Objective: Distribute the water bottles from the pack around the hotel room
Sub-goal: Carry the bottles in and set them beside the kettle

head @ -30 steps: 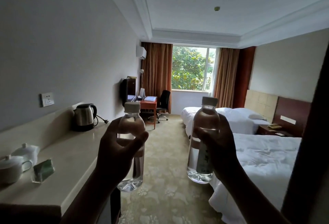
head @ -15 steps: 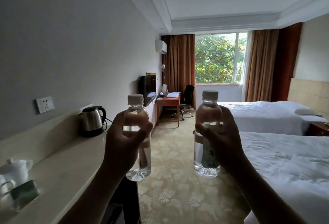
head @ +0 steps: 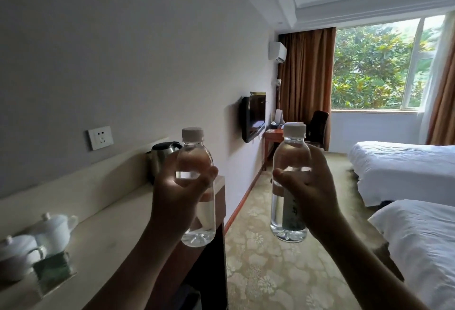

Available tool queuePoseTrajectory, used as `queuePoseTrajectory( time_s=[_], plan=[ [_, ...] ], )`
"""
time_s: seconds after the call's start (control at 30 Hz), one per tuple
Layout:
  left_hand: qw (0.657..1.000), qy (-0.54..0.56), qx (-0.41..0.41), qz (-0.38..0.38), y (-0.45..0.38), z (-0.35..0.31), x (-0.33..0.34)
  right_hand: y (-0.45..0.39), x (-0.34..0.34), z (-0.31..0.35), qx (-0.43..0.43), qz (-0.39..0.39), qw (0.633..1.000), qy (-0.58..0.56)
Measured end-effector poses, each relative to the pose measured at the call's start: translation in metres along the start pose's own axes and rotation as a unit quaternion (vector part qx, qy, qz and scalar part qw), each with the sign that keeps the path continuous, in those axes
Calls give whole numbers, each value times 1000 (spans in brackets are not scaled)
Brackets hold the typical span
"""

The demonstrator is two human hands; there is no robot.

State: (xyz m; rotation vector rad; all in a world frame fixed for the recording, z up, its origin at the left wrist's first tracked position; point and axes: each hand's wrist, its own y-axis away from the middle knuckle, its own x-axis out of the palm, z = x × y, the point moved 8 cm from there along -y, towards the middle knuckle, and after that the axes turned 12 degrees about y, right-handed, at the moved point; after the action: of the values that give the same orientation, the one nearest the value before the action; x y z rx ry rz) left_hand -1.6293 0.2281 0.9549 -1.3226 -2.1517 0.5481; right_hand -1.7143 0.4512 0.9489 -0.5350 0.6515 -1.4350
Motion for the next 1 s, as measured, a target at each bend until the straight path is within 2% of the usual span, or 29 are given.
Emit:
queuePoseTrajectory(
  time_s=[0.17,0.33,0.53,0.8,1.0],
  plan=[
    [999,-17,2,-30,-50,52,-39,-40,64,-58,15,16,999,-35],
    [999,-21,27,-32,-112,100,-70,-97,132,-104,0,42,999,-32],
    [996,-31,23,-77,-162,162,-116,-147,208,-148,-3,81,996,-28],
    [977,-111,-1,-183,-176,188,-203,-166,329,-194,-1,159,982,-99],
    [939,-203,0,-279,-164,195,-239,-156,413,-219,3,261,948,-184]
  ],
)
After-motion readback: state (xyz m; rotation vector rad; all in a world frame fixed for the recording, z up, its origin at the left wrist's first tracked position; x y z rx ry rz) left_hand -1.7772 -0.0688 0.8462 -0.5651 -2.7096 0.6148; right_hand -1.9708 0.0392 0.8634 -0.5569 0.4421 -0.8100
